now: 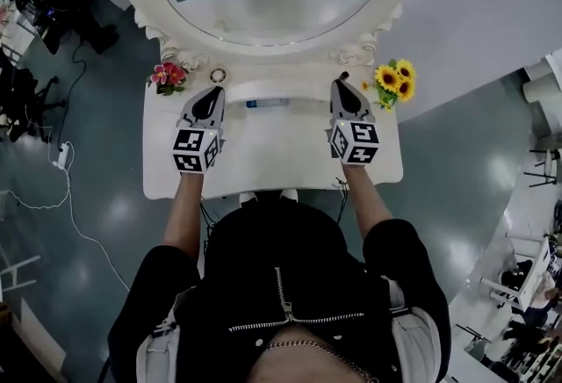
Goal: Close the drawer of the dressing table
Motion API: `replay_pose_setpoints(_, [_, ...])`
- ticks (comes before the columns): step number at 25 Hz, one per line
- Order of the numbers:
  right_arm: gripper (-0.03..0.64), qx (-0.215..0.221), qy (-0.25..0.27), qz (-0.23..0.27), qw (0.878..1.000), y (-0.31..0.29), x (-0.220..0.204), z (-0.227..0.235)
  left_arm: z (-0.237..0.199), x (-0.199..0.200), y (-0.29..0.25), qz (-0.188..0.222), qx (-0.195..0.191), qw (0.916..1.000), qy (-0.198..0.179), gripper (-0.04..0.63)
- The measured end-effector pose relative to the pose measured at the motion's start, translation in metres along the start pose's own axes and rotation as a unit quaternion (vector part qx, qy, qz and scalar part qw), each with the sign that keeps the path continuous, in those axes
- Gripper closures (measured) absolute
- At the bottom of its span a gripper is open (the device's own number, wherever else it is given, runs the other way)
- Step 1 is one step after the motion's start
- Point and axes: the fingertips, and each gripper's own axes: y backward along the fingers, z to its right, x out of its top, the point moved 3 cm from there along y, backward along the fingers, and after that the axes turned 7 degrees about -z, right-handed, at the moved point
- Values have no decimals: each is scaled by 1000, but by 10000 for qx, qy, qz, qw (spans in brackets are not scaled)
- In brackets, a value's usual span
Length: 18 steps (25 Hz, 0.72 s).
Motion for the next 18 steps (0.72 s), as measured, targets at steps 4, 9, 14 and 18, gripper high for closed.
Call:
replay_pose_setpoints(4, [614,50,104,49,9999,3,3,-9,-2,1,3,41,8,10000,9,565])
replay_pose_setpoints(9, [614,118,213,3,9997,3,1,-15,-1,-2,2,15,-5,10000,4,565])
replay_pose_setpoints(14, [614,161,283,-45,9995,2,-3,-20,-2,-5,0,3,-39,10000,40,565])
replay_pose_setpoints(18, [614,195,363,-65,9991,-2,-5,-25,-5,-8,-1,-1,-45,10000,52,565])
